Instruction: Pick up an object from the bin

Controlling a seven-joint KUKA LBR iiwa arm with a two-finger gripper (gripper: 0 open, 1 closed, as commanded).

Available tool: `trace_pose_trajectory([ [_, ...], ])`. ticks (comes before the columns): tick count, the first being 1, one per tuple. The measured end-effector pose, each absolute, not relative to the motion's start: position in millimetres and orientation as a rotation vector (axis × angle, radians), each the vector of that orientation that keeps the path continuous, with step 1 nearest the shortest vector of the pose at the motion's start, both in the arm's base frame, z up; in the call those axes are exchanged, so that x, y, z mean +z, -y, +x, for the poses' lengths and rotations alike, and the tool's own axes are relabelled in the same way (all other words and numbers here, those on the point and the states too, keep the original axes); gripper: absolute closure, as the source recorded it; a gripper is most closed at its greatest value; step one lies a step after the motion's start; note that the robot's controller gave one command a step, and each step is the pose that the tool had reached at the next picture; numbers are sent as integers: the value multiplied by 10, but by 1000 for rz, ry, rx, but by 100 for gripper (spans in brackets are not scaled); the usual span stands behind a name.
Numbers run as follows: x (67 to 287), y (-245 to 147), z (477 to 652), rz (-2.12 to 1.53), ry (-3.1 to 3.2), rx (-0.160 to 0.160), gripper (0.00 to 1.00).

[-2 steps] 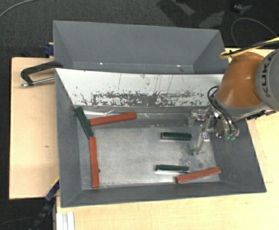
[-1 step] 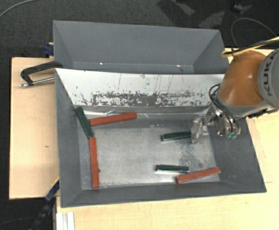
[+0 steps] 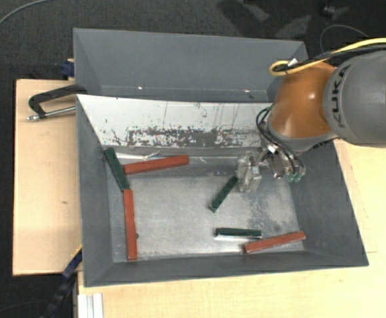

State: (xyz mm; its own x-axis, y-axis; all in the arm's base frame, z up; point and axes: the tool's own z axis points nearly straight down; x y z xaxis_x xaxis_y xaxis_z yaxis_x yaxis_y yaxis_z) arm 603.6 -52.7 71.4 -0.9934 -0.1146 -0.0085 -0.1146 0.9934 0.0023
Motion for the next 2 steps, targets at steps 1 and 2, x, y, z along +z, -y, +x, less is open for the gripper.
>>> trace_pose_trajectory([
  [1,713,555,6030,-176,-3130,0,0],
  [2,712,-320,5901,-415,-3113,7,0],
])
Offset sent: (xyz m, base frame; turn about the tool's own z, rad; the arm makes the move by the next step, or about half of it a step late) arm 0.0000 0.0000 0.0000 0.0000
